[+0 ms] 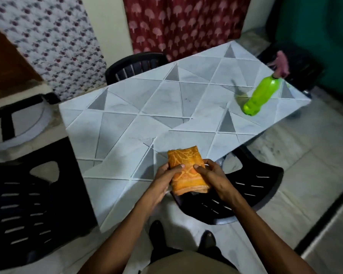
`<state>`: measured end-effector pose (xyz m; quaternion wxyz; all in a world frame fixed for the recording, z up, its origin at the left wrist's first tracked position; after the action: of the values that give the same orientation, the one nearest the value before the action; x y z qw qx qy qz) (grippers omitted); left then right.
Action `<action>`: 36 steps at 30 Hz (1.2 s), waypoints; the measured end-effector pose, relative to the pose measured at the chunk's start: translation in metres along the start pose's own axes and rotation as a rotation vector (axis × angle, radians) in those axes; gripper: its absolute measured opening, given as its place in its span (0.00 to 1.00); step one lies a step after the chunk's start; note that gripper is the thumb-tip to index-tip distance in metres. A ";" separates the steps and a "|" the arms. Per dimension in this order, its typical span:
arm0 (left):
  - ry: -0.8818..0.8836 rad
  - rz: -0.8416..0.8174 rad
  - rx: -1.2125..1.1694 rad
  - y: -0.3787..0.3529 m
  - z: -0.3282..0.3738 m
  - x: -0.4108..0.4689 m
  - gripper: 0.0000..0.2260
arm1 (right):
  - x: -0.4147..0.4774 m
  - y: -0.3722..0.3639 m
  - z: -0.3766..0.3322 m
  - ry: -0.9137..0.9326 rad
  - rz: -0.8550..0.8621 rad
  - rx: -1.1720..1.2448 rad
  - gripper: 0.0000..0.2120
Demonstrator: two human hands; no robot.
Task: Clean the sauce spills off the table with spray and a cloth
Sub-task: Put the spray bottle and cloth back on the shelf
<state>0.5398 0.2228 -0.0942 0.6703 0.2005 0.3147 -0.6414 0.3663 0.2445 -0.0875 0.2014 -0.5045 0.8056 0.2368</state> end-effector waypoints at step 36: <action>-0.423 0.492 -0.217 -0.390 0.120 -0.016 0.09 | 0.223 0.375 -0.247 0.613 -0.028 -0.277 0.39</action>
<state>0.1751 0.1161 0.0562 0.8727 0.0604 0.1772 -0.4509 -0.0863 0.0824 0.0527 -0.1172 -0.5859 0.7818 0.1784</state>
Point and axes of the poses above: each hand's wrist, its own x-axis towards the middle knuckle, its own y-axis out of the back of the hand, z = x × y, the point moved 10 cm from there along x, towards the middle knuckle, and after that the axes turned 15 degrees about z, right-handed, at the moved point
